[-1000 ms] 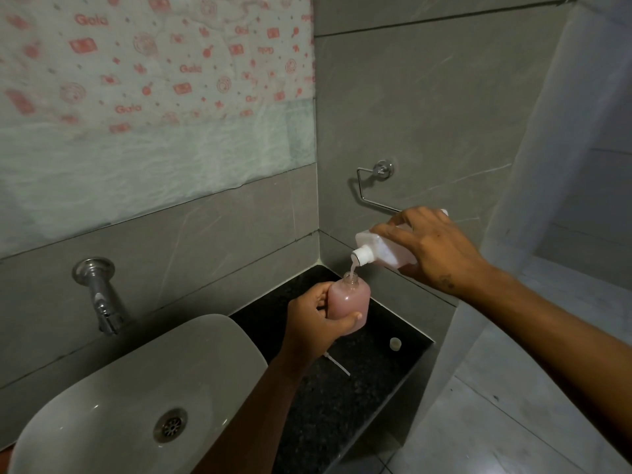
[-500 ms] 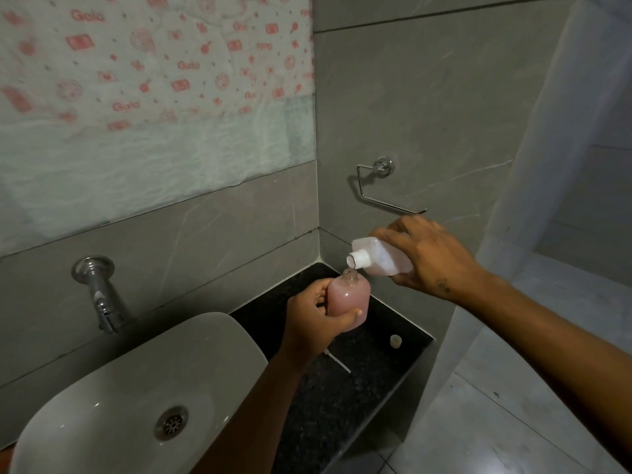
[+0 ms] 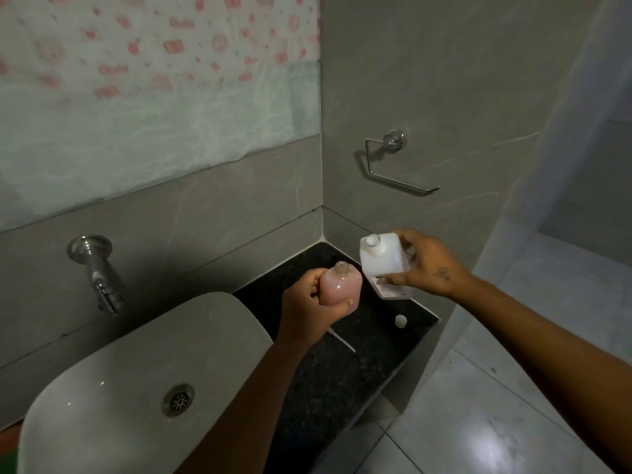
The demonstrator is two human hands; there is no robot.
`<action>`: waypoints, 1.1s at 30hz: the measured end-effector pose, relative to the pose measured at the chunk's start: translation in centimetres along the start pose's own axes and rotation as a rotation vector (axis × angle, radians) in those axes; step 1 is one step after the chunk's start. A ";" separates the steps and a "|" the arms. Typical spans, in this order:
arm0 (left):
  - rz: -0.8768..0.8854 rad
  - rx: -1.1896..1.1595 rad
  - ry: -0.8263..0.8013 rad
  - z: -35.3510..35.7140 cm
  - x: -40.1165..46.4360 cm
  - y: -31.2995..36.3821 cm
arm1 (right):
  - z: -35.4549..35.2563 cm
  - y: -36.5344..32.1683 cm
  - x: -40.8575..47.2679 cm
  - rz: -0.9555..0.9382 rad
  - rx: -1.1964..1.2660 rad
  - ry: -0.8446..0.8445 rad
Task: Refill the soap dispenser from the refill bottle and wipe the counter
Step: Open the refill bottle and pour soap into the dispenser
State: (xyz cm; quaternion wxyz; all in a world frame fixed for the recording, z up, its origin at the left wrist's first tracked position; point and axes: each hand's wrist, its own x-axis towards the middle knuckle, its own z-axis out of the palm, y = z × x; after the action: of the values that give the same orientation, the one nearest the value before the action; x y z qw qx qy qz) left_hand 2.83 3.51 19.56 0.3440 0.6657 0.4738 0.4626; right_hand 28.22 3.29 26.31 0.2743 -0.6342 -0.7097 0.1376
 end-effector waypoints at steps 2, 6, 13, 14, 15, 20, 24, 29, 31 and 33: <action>-0.069 0.020 -0.013 0.3 -0.4 -1.4 | 1.6 1.8 0.7 0.100 0.104 -0.056; -0.198 0.044 -0.039 1.5 -1.5 -5.4 | 5.0 5.8 3.5 0.201 0.209 -0.201; -0.380 0.153 0.013 4.1 -3.9 -12.7 | 10.5 12.5 8.0 0.375 0.300 -0.370; -0.406 0.159 0.014 4.5 -4.1 -13.6 | 11.0 13.3 8.5 0.393 0.302 -0.391; -0.433 0.157 0.013 5.0 -4.3 -14.5 | 11.5 14.0 8.9 0.396 0.298 -0.410; -0.536 0.156 0.003 6.6 -5.2 -17.5 | 12.3 16.3 9.9 0.369 0.253 -0.505; -0.577 0.163 0.026 7.6 -5.4 -18.8 | 12.8 17.6 10.2 0.361 0.251 -0.520; -0.569 0.183 0.036 7.9 -5.3 -19.7 | 13.1 18.2 10.6 0.322 0.271 -0.538; -0.567 0.179 0.043 7.9 -5.3 -19.8 | 13.4 18.4 10.5 0.311 0.261 -0.537; -0.557 0.176 0.039 7.9 -5.2 -19.8 | 13.4 18.5 10.1 0.302 0.268 -0.519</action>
State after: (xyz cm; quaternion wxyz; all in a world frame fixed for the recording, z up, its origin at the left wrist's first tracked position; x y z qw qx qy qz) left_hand 3.41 4.66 -2.36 0.3894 0.5282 0.6832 0.3203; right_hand 35.51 18.15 7.56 0.1419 -0.6342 -0.6295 0.4259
